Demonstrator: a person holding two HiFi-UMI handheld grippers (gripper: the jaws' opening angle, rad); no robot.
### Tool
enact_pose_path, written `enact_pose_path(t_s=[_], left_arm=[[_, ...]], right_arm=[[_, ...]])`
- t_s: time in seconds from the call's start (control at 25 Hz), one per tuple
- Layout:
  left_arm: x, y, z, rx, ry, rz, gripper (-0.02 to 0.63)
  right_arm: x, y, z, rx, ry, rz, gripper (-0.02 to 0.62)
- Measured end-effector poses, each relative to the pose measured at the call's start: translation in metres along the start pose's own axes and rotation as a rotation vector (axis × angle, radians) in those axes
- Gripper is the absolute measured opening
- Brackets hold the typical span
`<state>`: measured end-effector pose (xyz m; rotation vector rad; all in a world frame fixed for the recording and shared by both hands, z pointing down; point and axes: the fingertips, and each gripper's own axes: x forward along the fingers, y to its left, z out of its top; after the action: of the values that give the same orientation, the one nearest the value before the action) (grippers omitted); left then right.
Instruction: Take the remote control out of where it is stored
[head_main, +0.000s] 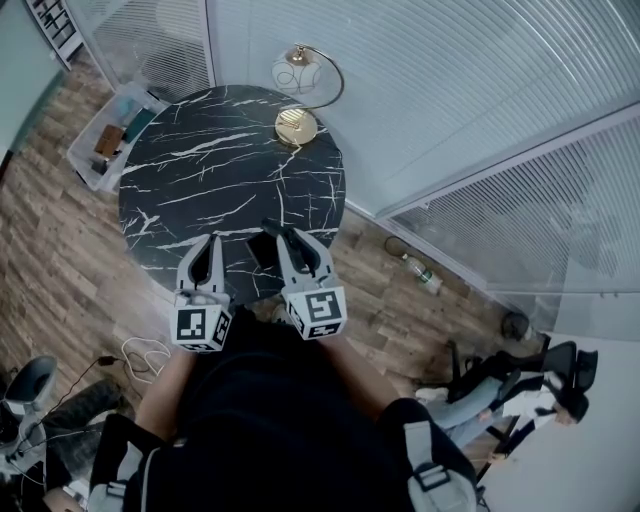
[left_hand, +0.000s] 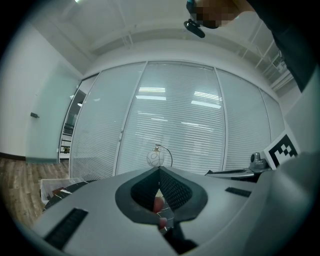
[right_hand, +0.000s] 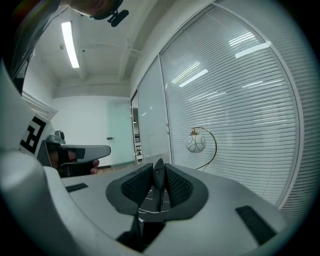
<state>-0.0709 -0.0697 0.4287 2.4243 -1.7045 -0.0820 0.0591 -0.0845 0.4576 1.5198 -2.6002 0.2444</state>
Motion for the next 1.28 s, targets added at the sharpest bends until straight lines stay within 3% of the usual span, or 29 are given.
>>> enact_pose_path(t_s=[1.28], left_arm=[[-0.003,-0.015,-0.004,0.002,0.012,-0.026,-0.003]], right_arm=[[-0.023,-0.005,0.019,0.010,-0.064,-0.023,0.074]])
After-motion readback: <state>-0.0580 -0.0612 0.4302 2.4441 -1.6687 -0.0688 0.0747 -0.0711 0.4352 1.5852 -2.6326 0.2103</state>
